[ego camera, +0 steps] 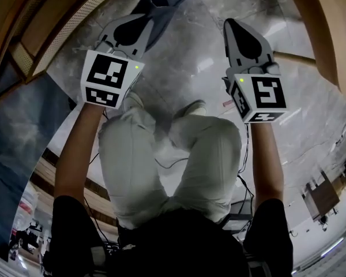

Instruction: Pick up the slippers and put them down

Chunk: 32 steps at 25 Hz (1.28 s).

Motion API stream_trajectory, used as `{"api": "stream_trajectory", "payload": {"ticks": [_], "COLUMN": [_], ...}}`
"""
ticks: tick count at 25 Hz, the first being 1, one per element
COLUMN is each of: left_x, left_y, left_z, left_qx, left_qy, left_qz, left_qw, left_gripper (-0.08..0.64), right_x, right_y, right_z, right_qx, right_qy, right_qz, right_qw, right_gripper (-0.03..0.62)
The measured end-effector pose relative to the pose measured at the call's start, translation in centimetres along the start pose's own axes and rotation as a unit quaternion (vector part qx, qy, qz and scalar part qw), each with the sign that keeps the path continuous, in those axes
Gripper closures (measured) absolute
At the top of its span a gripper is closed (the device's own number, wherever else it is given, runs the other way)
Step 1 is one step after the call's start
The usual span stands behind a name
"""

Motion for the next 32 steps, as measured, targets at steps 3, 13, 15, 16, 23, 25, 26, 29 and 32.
{"api": "stream_trajectory", "payload": {"ticks": [3, 13, 15, 16, 23, 25, 26, 29, 32], "left_x": [-2.7, -10.9, -12.1, -12.6, -15.1, -15.9, -16.2, -17.2, -17.9], "left_y": [-0.1, 0.3, 0.5, 0.5, 0.4, 0.3, 0.3, 0.3, 0.5], "left_z": [2.3, 8.4, 9.4, 9.9, 12.9, 13.7, 14.1, 14.9, 15.7], "left_qx": [-0.009, -0.025, -0.029, -0.031, -0.038, -0.039, -0.039, -0.038, -0.035], "left_qy": [-0.009, -0.044, -0.050, -0.053, -0.072, -0.079, -0.082, -0.092, -0.101], "left_qz": [0.012, 0.039, 0.040, 0.041, 0.057, 0.064, 0.066, 0.075, 0.085], "left_qw": [0.9998, 0.9979, 0.9975, 0.9972, 0.9950, 0.9941, 0.9937, 0.9923, 0.9906], "left_gripper": [0.548, 0.549, 0.548, 0.548, 0.548, 0.549, 0.548, 0.548, 0.548], "right_x": [-2.4, -9.1, -10.1, -10.6, -12.8, -13.5, -13.8, -14.8, -15.6], "right_y": [0.2, 0.2, 0.6, 0.7, 2.0, 2.3, 2.4, 2.7, 2.7], "right_z": [1.4, 4.8, 5.3, 5.6, 7.1, 7.5, 7.6, 8.1, 8.3], "right_qx": [-0.001, 0.002, -0.001, -0.002, -0.009, -0.011, -0.012, -0.012, -0.012], "right_qy": [0.006, 0.011, 0.008, 0.008, 0.008, 0.003, 0.000, -0.006, -0.010], "right_qz": [-0.004, -0.016, -0.015, -0.013, -0.006, -0.005, -0.005, -0.003, -0.002], "right_qw": [1.000, 1.000, 1.000, 1.000, 1.000, 1.000, 1.000, 1.000, 1.000], "right_gripper": [0.592, 0.592, 0.592, 0.593, 0.592, 0.592, 0.593, 0.592, 0.592]}}
Point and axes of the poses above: the fingertips, and each gripper's own axes: z forward along the fingers, y to its right, x out of its top, the point moved 5 cm from there along -z, backward along the fingers, and after that the axes turned 6 degrees about -x, right-handed, at the moved point
